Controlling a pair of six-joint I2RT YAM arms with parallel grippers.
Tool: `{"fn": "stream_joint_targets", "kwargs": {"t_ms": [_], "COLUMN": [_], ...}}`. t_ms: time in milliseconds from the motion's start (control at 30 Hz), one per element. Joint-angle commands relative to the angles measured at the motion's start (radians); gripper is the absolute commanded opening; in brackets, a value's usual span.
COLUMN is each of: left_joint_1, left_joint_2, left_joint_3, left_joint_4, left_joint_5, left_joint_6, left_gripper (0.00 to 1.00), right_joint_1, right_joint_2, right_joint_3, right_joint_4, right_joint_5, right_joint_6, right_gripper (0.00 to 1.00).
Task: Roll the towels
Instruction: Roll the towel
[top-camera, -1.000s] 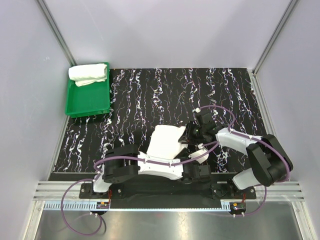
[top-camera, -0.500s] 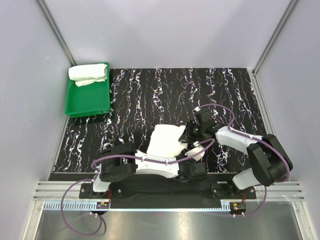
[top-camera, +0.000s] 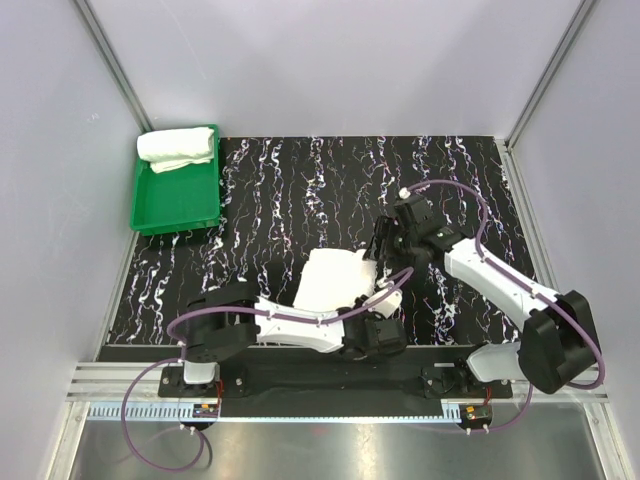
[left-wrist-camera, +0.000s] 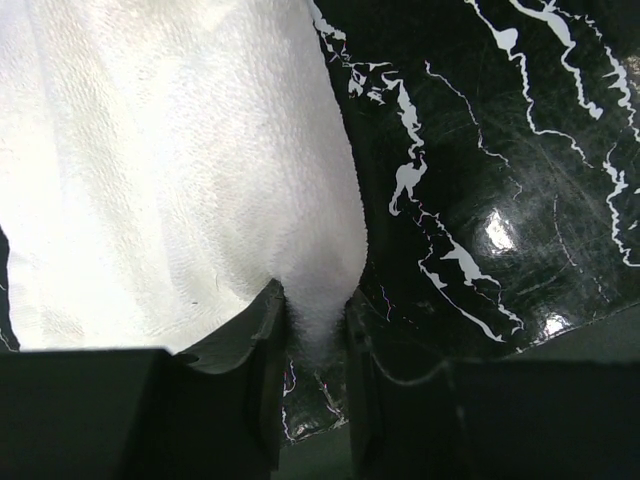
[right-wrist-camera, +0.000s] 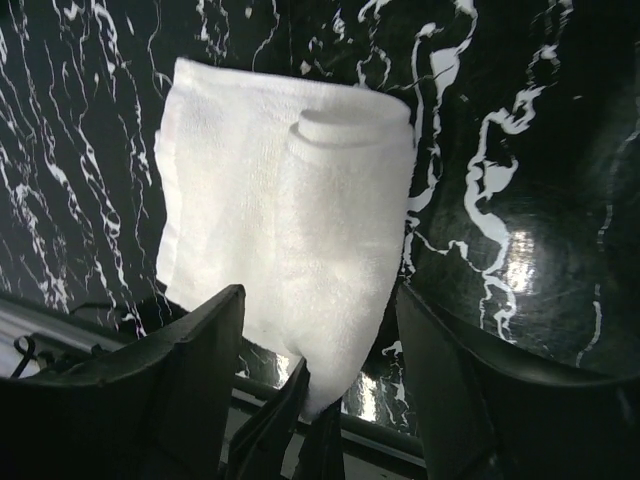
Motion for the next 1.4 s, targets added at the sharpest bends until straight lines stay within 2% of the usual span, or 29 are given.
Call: {"fn": "stream_joint_targets", "kwargs": {"t_ms": [0, 300, 567, 700, 900, 1067, 1133, 1233, 1367], "left_joint_1": [0.009, 0.061, 0.172, 0.234, 0.342, 0.409, 0.432, 0.448, 0.463], "left_joint_2": [-0.042, -0.232, -0.4, -0.502, -0.646, -0.682, -0.676, -0.653, -0.624], "left_joint_3": [-0.054, -0.215, -0.393, -0.507, -0.709, -0.824, -0.852, -0.895, -0.964], "left_joint_4": [0.04, 0.225, 0.429, 0.55, 0.753, 0.847, 0.899, 0.969, 1.078], "left_joint_5": [0.104, 0.259, 0.432, 0.527, 0.623, 0.679, 0.711, 0.738, 0.755], "left_joint_6": [-0.048, -0.086, -0.152, -0.204, -0.319, -0.391, -0.425, -0.477, -0.54], "left_gripper": [0.0, 0.0, 0.0, 0.0, 0.0, 0.0, 0.0, 0.0, 0.0], "right_joint_1": [-0.006, -0.066, -0.077, -0.078, -0.077, -0.075, -0.069, -0.051, 0.009], "right_joint_2": [-0.034, -0.105, -0.159, -0.192, -0.206, -0.153, -0.118, -0.07, -0.001], "right_joint_3": [0.091, 0.093, 0.019, -0.034, -0.149, -0.24, -0.261, -0.28, -0.266], "right_joint_4": [-0.12, -0.139, -0.097, -0.03, 0.179, 0.426, 0.54, 0.631, 0.687], "right_joint_5": [0.137, 0.159, 0.121, 0.03, -0.186, -0.339, -0.391, -0.416, -0.419], "right_joint_6": [-0.054, -0.033, 0.004, 0.028, 0.081, 0.154, 0.192, 0.223, 0.232], "right_gripper": [0.71, 0.77, 0.78, 0.78, 0.78, 0.7, 0.64, 0.56, 0.5]}}
